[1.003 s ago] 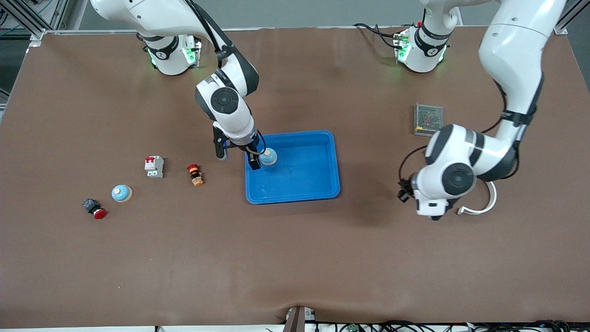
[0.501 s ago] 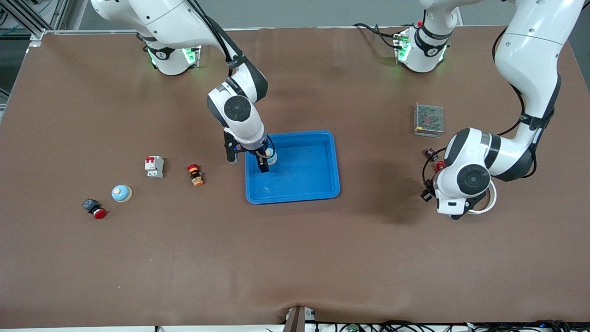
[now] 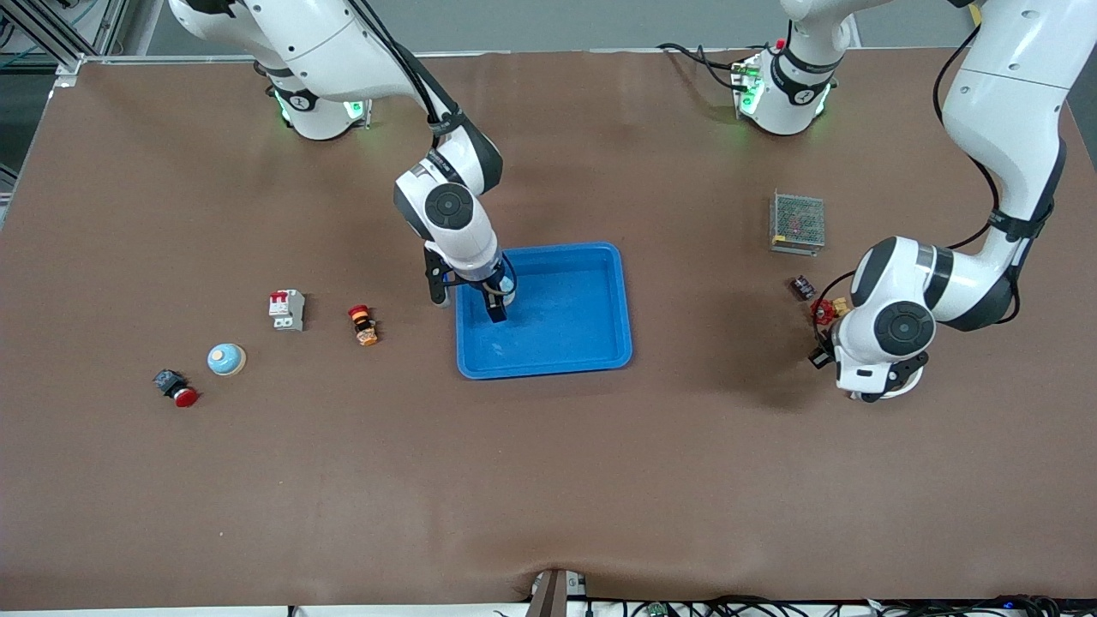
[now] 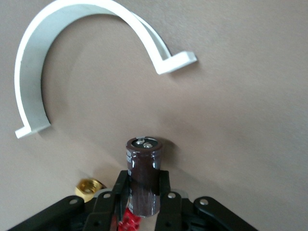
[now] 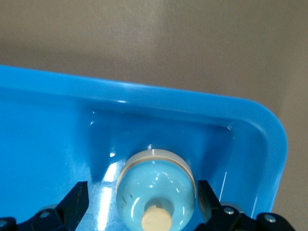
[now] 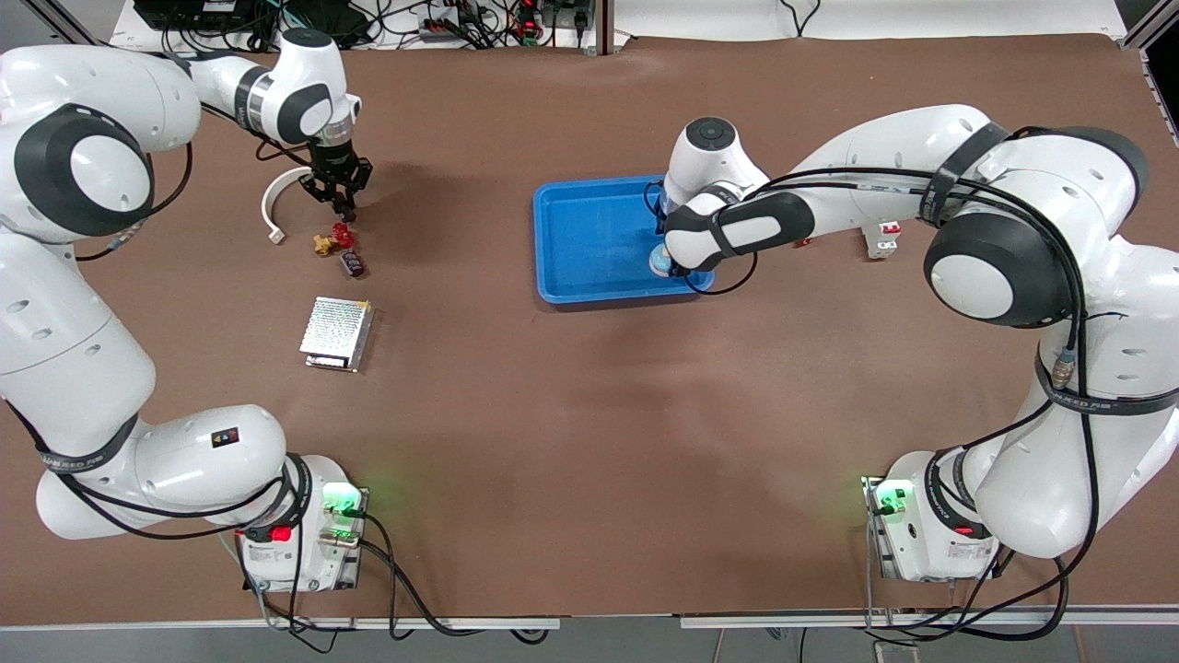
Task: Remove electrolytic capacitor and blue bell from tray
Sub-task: 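Carry the capacitor toward the valve while the right gripper grasps the bell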
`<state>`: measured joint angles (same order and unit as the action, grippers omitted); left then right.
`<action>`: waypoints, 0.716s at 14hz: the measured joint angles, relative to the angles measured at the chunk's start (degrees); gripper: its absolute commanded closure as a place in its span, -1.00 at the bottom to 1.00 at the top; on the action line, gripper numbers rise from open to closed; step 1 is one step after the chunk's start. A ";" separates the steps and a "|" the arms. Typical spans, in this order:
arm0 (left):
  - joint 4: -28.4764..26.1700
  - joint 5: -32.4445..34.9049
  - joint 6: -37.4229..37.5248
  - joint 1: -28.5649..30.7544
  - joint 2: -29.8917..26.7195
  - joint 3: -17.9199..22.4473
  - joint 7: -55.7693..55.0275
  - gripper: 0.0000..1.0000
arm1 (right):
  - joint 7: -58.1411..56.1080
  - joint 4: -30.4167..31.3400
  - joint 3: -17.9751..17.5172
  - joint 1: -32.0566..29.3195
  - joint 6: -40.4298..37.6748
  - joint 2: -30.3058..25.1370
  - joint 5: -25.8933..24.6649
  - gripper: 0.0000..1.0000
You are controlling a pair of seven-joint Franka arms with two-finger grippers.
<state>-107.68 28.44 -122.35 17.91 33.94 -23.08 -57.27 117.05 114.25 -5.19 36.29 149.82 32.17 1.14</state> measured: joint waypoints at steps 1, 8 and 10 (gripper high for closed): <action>-0.03 0.01 -0.02 0.55 0.00 0.00 1.22 1.00 | 0.70 -0.22 0.00 0.30 0.01 0.19 -0.02 -0.80; -0.49 0.01 -0.08 1.53 0.07 0.00 3.43 -0.58 | 1.43 -2.43 0.37 0.67 -0.02 1.71 -0.98 -0.10; -0.47 0.02 -0.24 1.53 0.10 0.00 3.44 -1.00 | 1.46 -2.63 0.49 0.66 -0.06 1.77 -3.33 0.65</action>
<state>-108.15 28.46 -122.60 19.44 34.04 -23.08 -53.83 118.51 111.62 -4.70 36.96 149.76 33.95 -2.19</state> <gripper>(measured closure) 0.551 0.322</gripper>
